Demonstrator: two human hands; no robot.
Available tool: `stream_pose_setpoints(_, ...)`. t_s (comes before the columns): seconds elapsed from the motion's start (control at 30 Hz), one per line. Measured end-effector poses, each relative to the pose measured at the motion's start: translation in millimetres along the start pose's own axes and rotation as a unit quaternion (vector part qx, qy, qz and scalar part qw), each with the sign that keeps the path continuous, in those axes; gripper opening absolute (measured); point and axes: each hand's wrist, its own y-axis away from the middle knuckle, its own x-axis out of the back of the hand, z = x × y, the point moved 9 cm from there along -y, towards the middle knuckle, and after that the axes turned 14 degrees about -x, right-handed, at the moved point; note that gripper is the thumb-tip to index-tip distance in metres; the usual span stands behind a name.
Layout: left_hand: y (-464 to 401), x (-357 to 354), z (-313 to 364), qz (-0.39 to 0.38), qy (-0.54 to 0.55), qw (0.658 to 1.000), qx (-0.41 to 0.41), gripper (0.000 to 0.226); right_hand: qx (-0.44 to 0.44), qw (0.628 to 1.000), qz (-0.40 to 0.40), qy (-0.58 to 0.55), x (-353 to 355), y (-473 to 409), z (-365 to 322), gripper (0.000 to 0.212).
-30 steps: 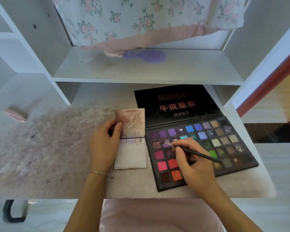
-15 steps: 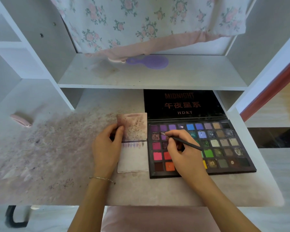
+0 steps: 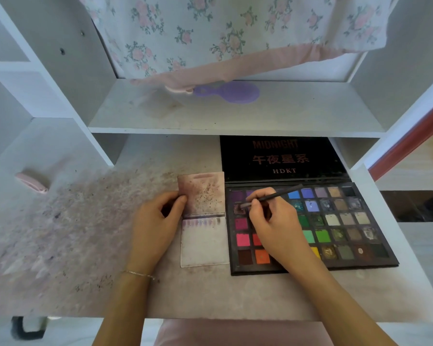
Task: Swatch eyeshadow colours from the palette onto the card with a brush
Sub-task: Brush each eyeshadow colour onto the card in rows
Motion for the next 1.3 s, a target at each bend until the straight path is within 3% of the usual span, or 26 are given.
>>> stream_pose_setpoints(0.23, 0.6, -0.1, -2.6, 0.009, -0.001, 1.000, 0.002, 0.011, 0.024, 0.998, -0.009, 0.060, -6.7, -0.8, -1.2, 0.028)
stream_pose_setpoints(0.8, 1.0, 0.4, -2.5, 0.012, 0.003, 1.000, 0.000, 0.011, 0.036, 0.998, 0.013, 0.055, -2.9, 1.0, -2.6, 0.024)
stream_pose_setpoints(1.1, 0.6, 2.2, -2.7, 0.021, 0.044, 0.999, 0.002, 0.014, 0.022, 0.996, 0.040, -0.079, 13.1, 4.8, -7.2, 0.031)
stream_pose_setpoints(1.3, 0.1, 3.0, -3.1, 0.016, 0.060, 0.998, -0.005, 0.017, 0.005, 0.993, -0.019, -0.119, -6.7, 11.6, -15.9, 0.025)
